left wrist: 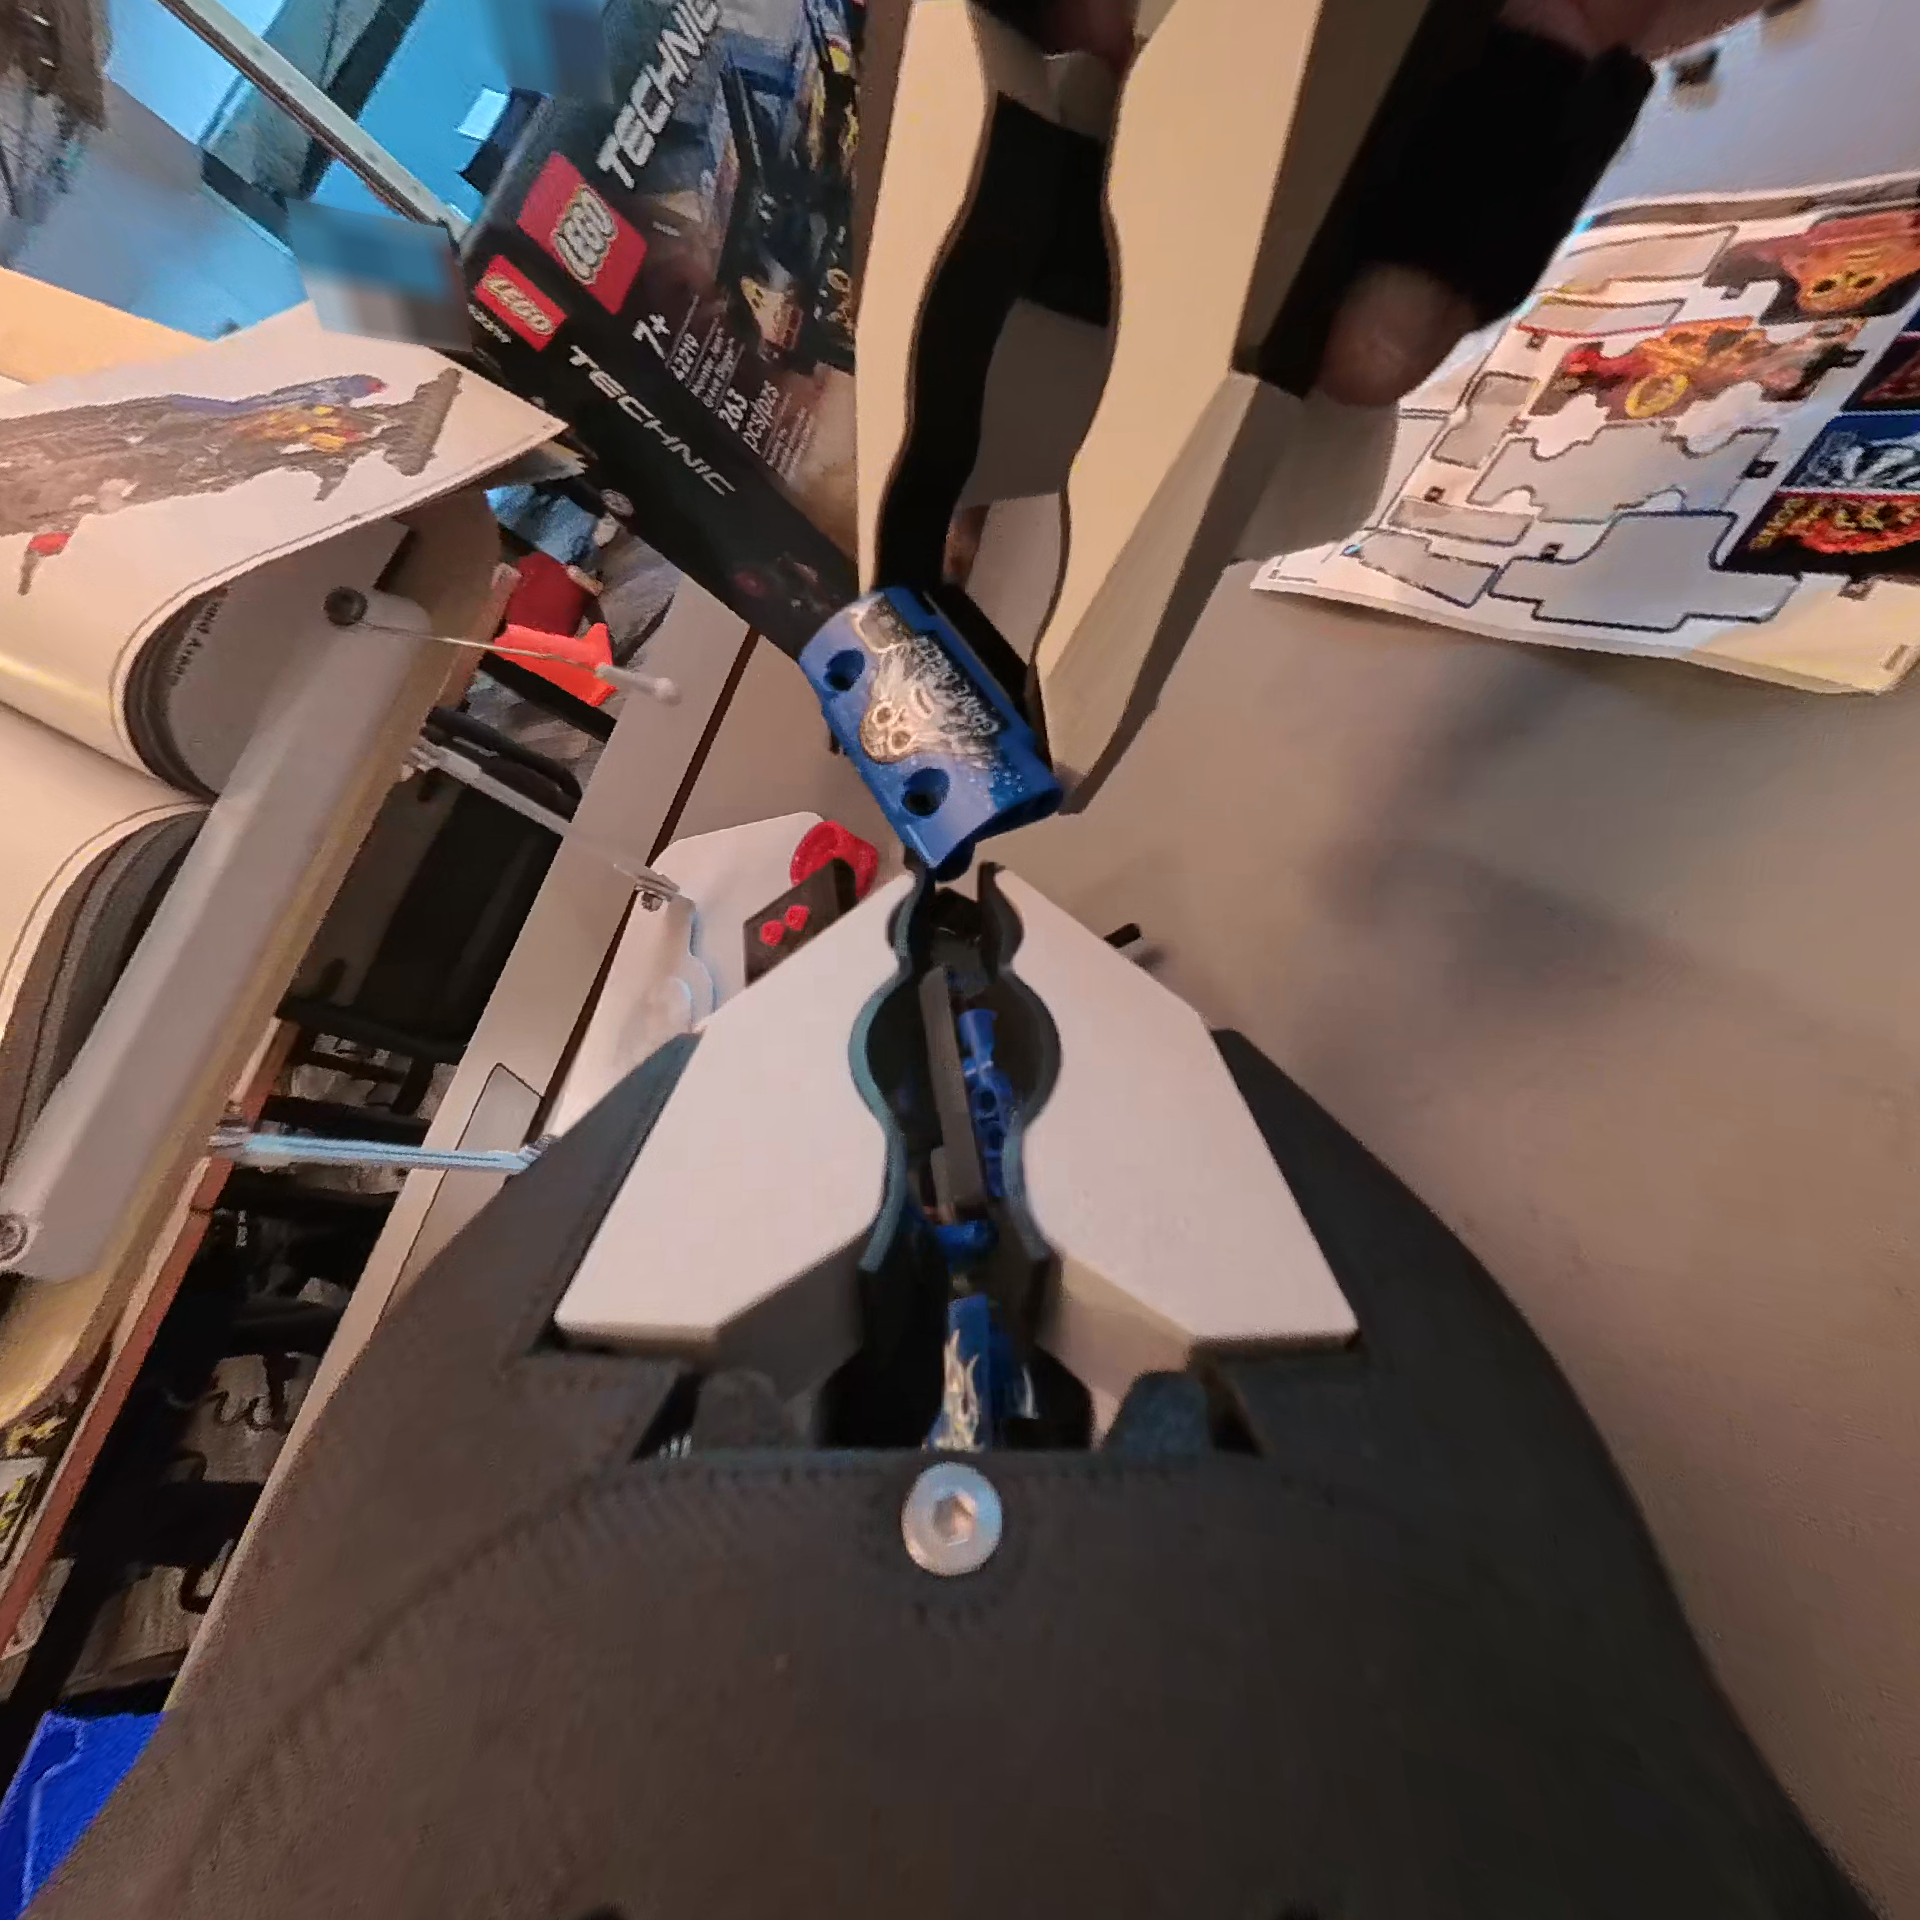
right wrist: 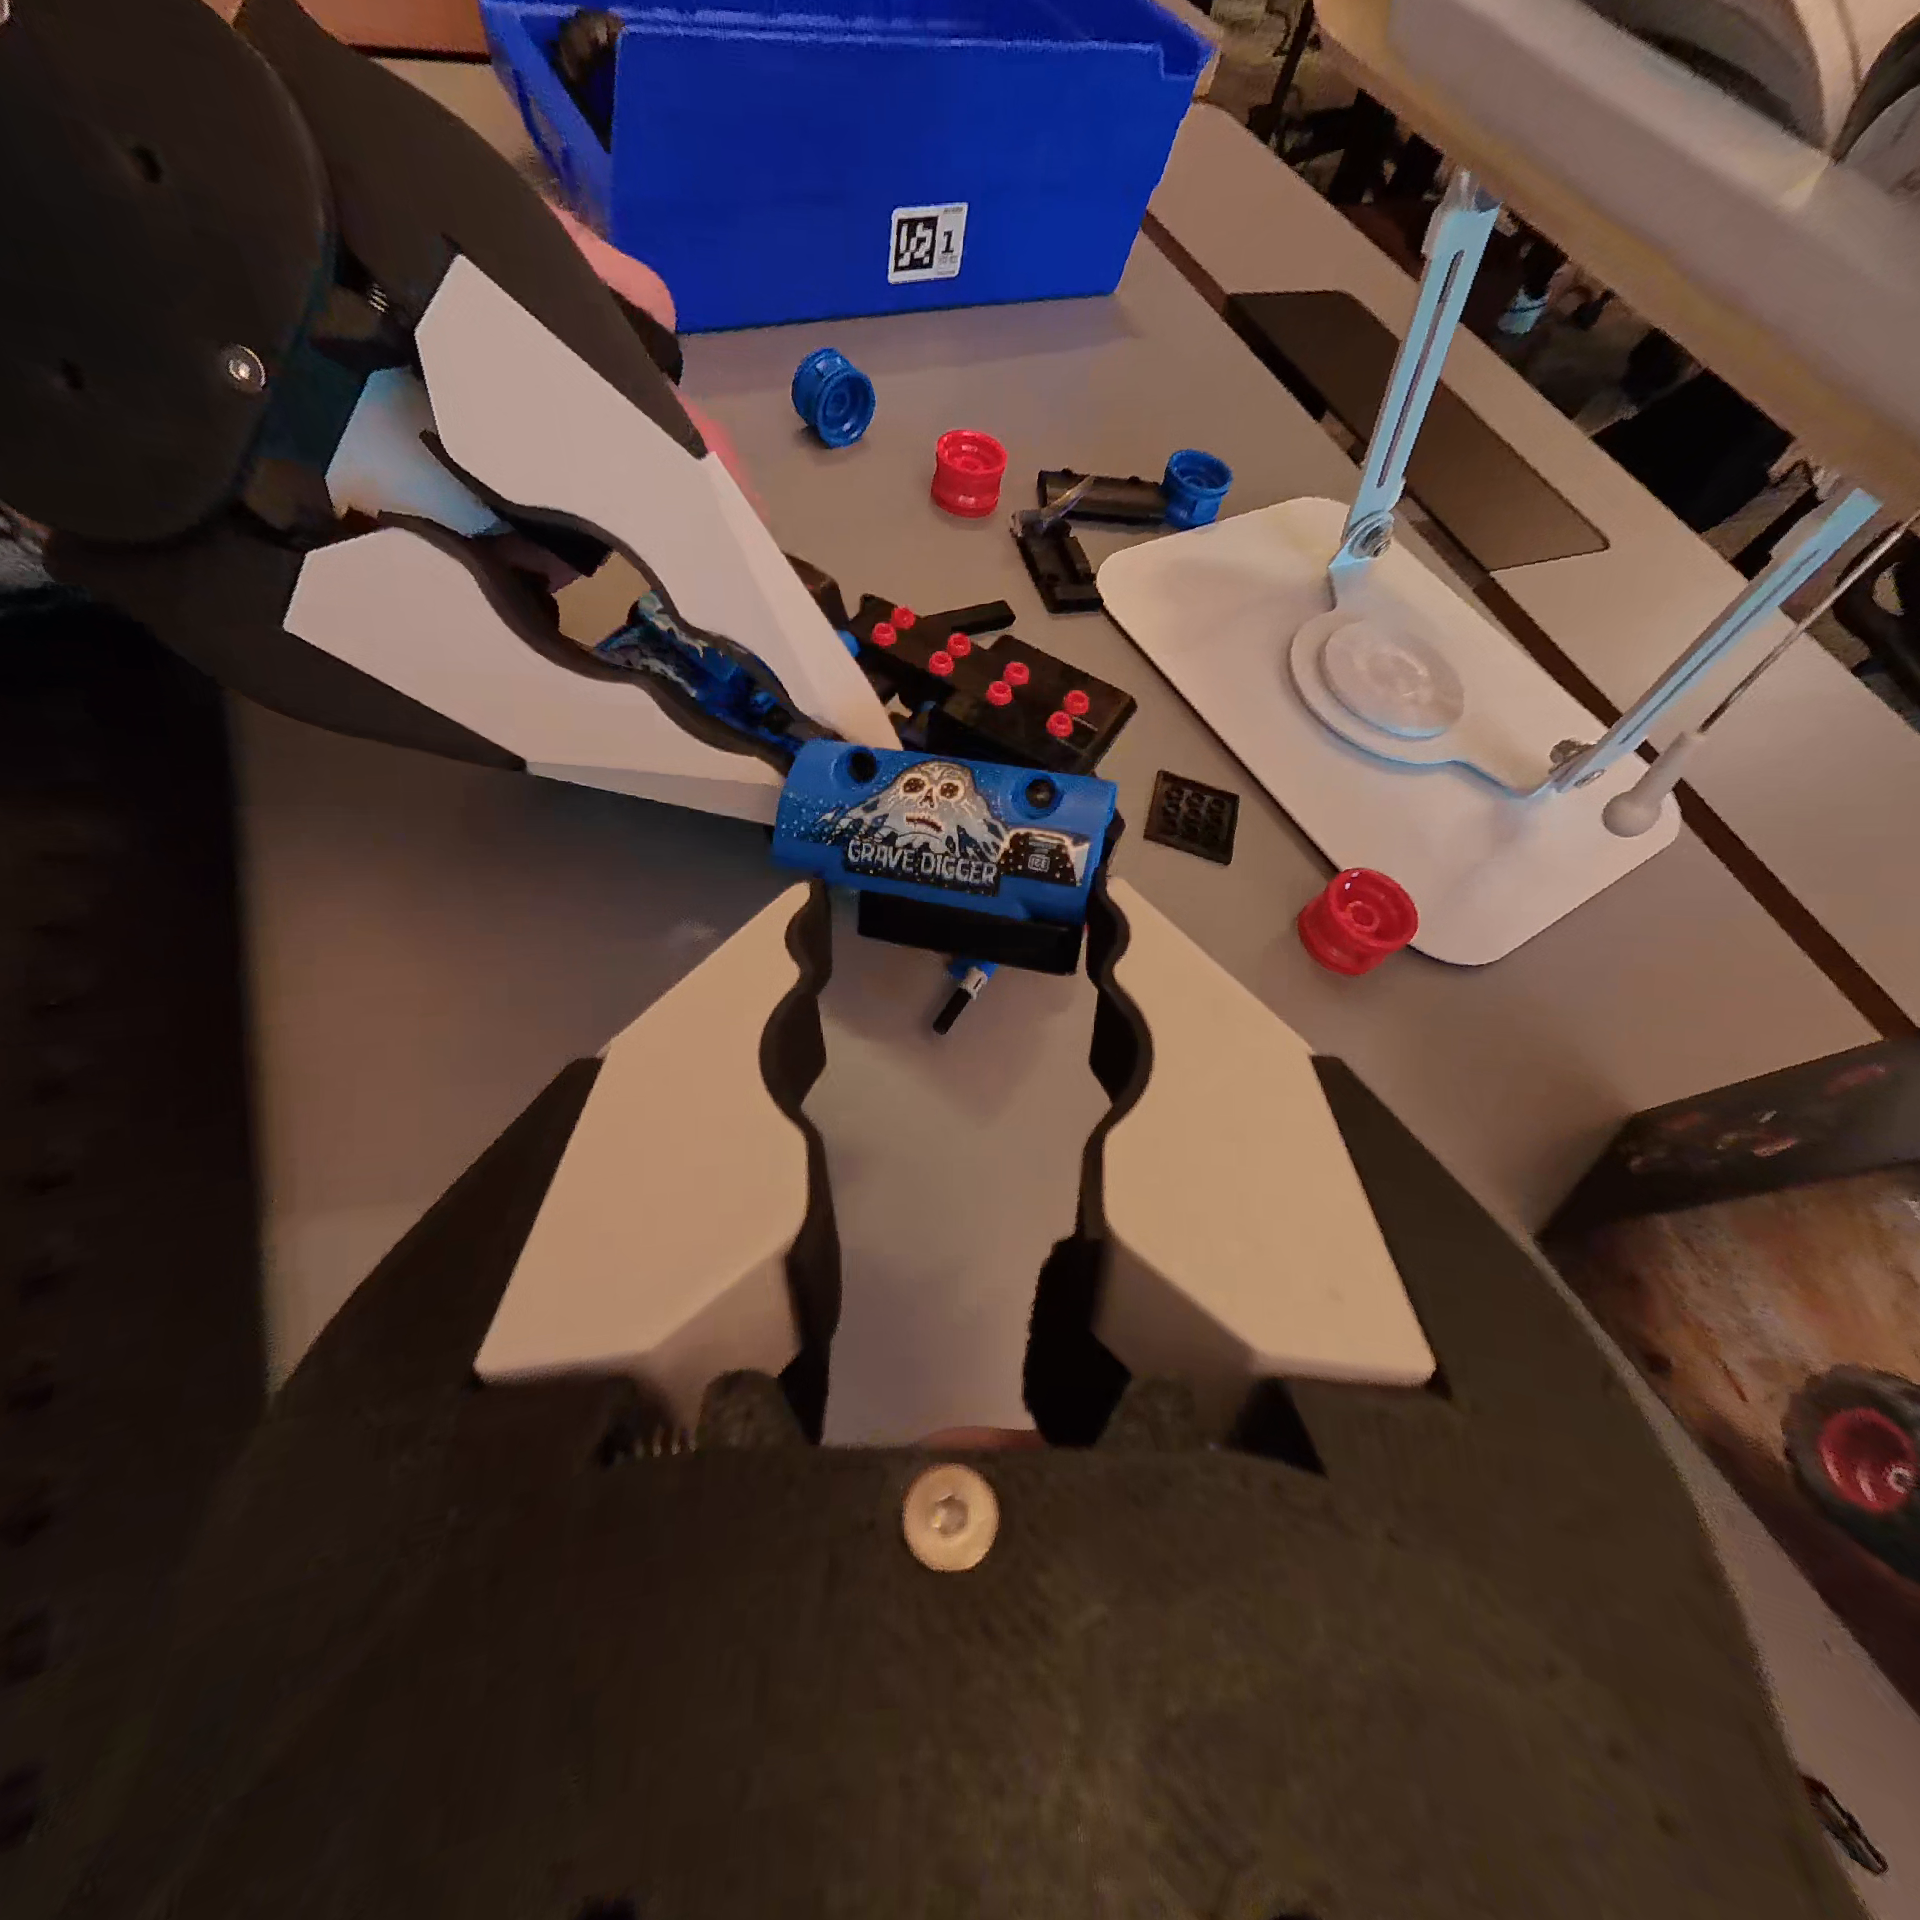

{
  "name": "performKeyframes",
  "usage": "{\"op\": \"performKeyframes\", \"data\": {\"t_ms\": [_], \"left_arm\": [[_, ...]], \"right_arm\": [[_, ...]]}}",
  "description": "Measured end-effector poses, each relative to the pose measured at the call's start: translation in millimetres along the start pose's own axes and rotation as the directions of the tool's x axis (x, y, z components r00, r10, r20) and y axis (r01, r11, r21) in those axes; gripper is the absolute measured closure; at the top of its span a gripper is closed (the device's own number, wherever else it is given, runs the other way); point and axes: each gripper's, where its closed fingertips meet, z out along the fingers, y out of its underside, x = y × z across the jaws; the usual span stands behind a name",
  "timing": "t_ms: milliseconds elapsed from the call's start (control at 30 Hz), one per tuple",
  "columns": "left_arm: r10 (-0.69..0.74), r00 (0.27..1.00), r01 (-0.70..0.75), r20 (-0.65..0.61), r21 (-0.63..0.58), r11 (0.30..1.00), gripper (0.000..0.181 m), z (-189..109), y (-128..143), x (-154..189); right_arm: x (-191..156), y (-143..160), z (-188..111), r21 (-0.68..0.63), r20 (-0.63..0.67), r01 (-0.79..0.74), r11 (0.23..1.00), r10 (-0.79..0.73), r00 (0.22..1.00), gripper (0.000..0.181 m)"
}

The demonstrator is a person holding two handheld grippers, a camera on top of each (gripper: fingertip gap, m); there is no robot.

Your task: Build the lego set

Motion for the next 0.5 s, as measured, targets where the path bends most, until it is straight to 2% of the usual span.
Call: {"op": "performKeyframes", "data": {"t_ms": [200, 333, 500], "left_arm": [[-0.009, 1.0, 0.009, -0.002, 0.013, 1.0, 0.17, 0.2, -2.0, 0.6], [0.003, 1.0, -0.003, 0.006, 0.01, 1.0, 0.176, -0.9, -0.5, -0.9], [0.027, 1.0, -0.028, 0.015, 0.013, 1.0, 0.175, -5.0, -0.8, -3.0]], "right_arm": [[1.6, 1.0, -3.8, 0.014, 0.039, -0.021, 1.0, 0.02, 0.999, 0.139], [0.4, 1.4, -3.1, 0.015, 0.043, -0.016, 1.0, 0.015, 0.999, 0.139], [-1.0, -0.6, -2.9, 0.034, 0.057, -0.027, 0.999, 0.025, 0.998, 0.139]]}}
